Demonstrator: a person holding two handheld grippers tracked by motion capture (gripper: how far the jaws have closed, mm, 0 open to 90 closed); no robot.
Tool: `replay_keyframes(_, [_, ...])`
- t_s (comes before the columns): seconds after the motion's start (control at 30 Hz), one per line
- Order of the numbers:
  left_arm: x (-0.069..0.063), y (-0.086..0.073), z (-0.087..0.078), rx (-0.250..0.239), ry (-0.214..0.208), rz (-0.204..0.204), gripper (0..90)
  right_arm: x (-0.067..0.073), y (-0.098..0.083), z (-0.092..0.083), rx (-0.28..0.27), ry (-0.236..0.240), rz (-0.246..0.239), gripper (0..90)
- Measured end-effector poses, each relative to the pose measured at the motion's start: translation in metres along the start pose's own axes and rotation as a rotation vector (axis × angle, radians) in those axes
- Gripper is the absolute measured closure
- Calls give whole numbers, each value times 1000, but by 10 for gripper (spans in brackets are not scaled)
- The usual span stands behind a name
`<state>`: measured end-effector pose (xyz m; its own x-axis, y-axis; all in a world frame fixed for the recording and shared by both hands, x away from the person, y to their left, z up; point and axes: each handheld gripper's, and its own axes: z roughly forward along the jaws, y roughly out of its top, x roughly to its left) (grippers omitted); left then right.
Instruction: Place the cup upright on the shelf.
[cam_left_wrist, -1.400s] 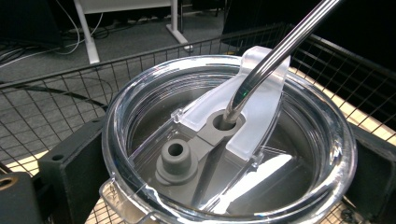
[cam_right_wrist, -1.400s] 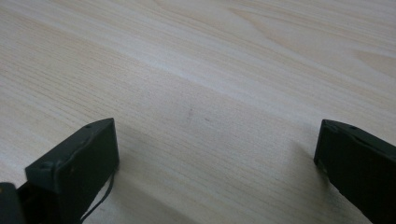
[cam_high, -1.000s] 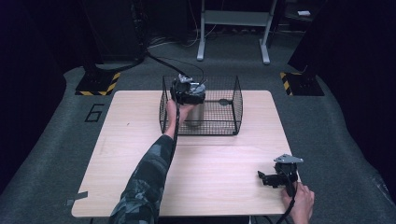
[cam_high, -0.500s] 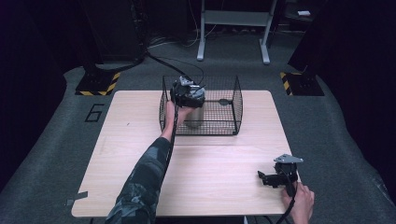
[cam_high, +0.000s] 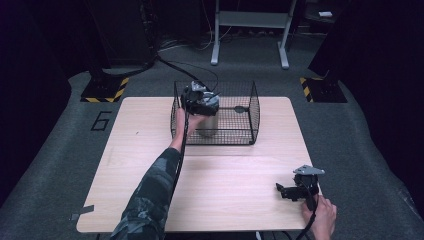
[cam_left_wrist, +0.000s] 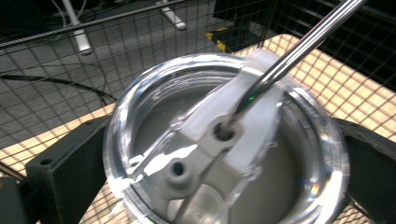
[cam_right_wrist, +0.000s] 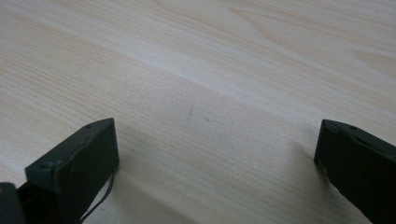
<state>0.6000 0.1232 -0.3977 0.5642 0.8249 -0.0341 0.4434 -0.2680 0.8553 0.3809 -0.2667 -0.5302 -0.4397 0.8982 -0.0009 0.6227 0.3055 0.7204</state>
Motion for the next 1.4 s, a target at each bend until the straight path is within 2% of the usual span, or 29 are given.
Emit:
replay_keyframes(0.13, [-3, 2, -3, 19, 6, 3, 0, 0, 0, 0, 3, 1, 2, 0])
replay_keyframes(0.23, [-4, 3, -6, 45, 9, 22, 0, 0, 0, 0, 3, 0, 1, 0])
replay_keyframes(0.43, [-5, 6, -18, 35, 14, 16, 0, 0, 0, 0, 2, 0, -2, 0])
replay_keyframes(0.53, [-6, 8, -28, 40, 17, 35, 0, 0, 0, 0, 0, 0, -3, 0])
replay_keyframes(0.83, [-5, 10, -51, 29, 6, 51, 0, 0, 0, 0, 1, 0, -3, 0])
replay_keyframes(0.9, [-4, 10, -62, 30, 3, 64, 0, 0, 0, 0, 2, 0, 2, 0])
replay_keyframes(0.97, [-3, 10, -65, 35, 4, 73, 0, 0, 0, 0, 2, 0, -2, 0])
replay_keyframes(1.17, [-5, 4, -98, 13, -12, 112, 0, 0, 0, 0, -1, 0, 3, 0])
replay_keyframes(1.3, [-4, 0, -111, 1, -15, 127, 0, 0, 0, 0, 0, 0, 2, 0])
replay_keyframes(1.4, [-1, -6, -130, -15, -13, 143, 0, 0, 0, 0, 2, 0, 1, 0])
